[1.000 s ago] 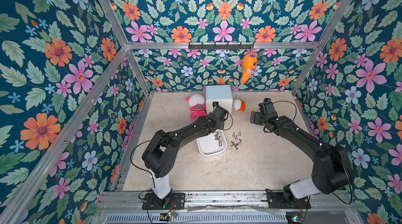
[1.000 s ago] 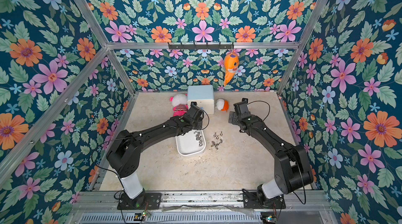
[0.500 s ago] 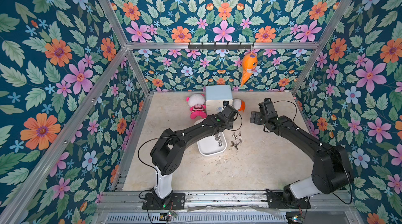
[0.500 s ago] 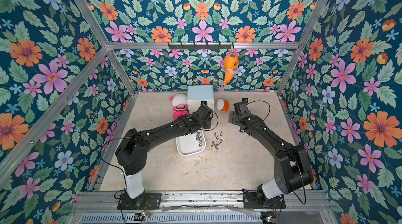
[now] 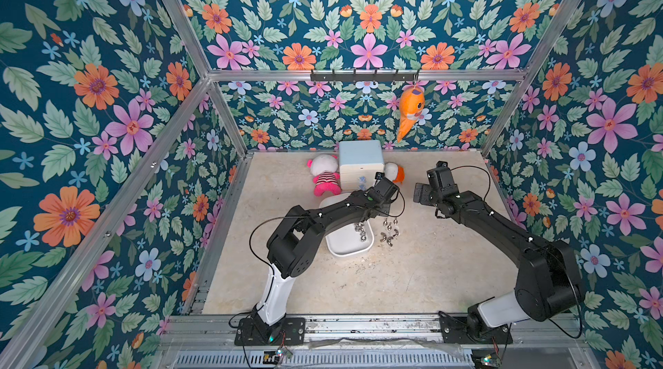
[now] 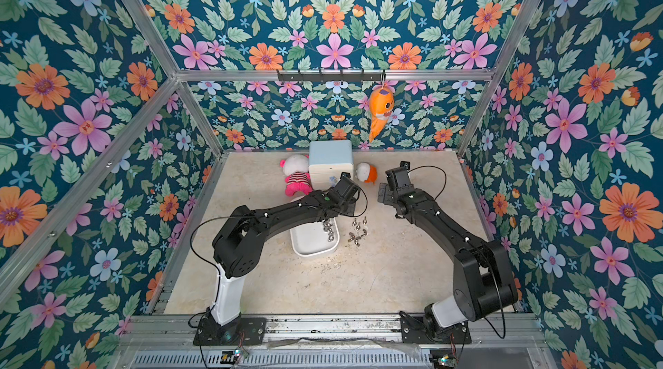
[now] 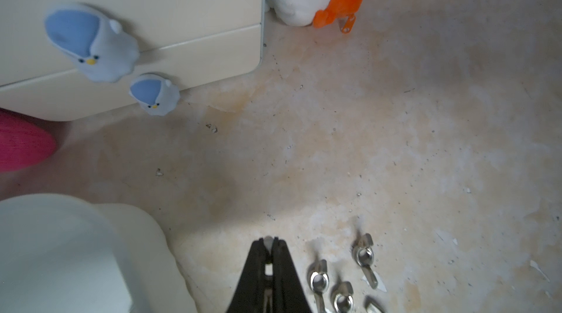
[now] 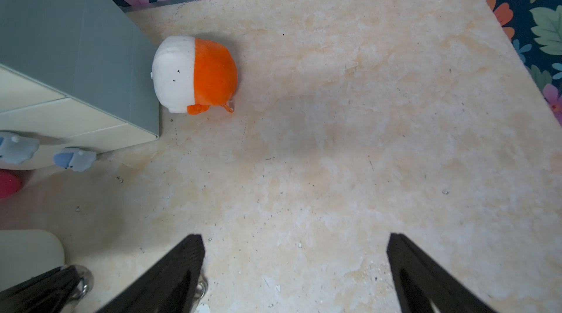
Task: Take out the wing nut from the storage box
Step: Place the wing nut at the center of the board.
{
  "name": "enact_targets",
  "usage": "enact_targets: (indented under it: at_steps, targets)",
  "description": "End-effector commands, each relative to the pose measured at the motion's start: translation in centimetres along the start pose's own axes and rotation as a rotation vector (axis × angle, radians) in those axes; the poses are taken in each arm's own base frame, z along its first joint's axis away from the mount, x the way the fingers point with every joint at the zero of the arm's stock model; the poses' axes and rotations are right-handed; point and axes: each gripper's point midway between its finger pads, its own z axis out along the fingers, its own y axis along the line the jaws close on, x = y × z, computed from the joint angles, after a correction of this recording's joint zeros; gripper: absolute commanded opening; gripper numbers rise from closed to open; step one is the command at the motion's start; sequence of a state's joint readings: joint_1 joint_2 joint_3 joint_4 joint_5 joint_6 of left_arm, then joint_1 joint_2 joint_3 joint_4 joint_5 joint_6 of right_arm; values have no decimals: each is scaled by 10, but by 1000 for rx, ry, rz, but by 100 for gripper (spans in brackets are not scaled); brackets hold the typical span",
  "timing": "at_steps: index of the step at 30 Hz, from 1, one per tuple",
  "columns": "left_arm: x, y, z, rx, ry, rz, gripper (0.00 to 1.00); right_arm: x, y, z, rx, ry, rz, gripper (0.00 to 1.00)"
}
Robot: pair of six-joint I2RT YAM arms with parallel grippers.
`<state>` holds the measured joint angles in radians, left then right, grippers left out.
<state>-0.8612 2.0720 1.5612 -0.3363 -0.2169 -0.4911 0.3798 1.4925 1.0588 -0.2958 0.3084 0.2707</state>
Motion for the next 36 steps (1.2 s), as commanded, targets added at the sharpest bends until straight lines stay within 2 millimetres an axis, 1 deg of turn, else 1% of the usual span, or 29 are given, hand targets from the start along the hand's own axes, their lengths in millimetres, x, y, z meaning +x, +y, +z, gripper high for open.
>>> enact_targets:
  at_steps: [1, 16, 29, 32, 36]
  targets:
    - [2, -2, 3, 7, 13, -5, 10, 1, -2, -1, 9, -2, 1, 99]
    - [22, -9, 26, 5, 76, 9, 10, 5, -2, 0, 3, 3, 2, 99]
    - [38, -14, 38, -3, 120, 30, 10, 8, -3, 0, 1, 6, 3, 99]
    - [37, -16, 35, -14, 115, 42, 10, 8, -3, 0, 2, 5, 5, 99]
    - [24, -19, 23, -17, 81, 44, 10, 8, -3, 0, 1, 6, 4, 99]
